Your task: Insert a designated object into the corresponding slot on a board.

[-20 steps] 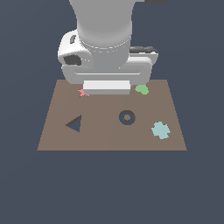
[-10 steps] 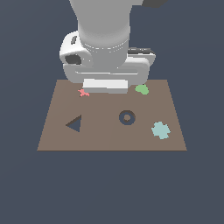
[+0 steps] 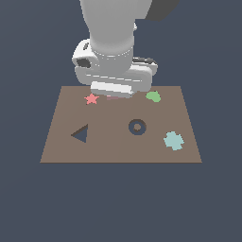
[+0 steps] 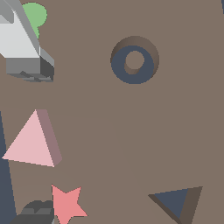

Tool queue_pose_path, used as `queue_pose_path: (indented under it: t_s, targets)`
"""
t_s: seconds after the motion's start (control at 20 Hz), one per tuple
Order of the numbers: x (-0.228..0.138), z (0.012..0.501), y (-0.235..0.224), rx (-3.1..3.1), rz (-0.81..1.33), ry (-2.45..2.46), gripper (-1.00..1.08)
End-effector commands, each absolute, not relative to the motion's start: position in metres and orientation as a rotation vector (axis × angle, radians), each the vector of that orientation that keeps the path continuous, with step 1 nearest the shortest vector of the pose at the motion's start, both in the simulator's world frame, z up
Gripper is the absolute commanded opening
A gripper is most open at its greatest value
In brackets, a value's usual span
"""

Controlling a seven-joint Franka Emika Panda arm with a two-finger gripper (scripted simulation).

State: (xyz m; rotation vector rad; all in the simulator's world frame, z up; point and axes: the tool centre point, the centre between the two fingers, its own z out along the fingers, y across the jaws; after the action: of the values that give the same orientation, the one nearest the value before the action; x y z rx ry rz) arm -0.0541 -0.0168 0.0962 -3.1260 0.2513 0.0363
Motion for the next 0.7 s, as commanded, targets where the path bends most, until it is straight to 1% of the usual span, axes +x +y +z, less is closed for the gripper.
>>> queue_pose_path:
  t_s: [0.0, 0.3, 0.65]
  targets:
    - [-0.066, 0.085, -0.018, -3.122, 0.027, 0.310, 1.00]
    - [-0.088, 0.063, -0.018, -3.113, 0.009, 0.418, 1.00]
    - [-0.099, 0.051, -0.017, -3.106, 0.000, 0.475, 1.00]
